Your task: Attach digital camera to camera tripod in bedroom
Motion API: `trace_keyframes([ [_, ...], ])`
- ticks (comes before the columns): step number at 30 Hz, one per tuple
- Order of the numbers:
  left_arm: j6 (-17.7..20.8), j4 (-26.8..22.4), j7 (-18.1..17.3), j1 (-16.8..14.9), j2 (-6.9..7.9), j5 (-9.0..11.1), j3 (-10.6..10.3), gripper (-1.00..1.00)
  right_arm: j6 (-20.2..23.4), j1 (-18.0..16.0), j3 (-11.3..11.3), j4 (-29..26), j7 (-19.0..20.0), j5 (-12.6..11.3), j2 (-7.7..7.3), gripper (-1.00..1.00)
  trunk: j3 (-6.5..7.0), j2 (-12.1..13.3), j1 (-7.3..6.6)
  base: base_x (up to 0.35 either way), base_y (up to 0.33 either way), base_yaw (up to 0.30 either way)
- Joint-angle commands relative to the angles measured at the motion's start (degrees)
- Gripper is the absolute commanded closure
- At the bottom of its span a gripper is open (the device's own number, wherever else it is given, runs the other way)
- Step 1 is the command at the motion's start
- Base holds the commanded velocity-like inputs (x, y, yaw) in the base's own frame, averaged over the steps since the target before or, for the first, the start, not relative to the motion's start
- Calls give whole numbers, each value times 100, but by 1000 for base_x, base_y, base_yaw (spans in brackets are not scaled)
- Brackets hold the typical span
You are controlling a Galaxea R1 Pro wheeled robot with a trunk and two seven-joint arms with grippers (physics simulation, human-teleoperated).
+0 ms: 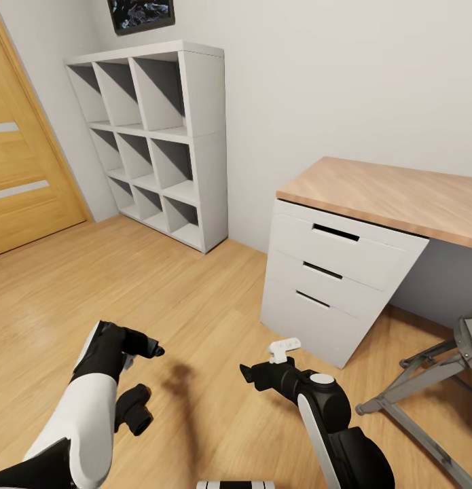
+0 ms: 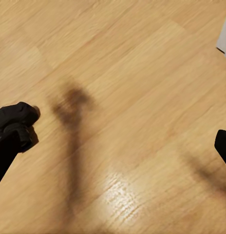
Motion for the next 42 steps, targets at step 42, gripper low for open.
trace_keyframes([
  [42, 24, 647, -685, -31, 87, 31, 407, -100, 63, -53, -39, -6, -1, -7, 23, -100, -337, -2, -1, 0, 0, 0],
])
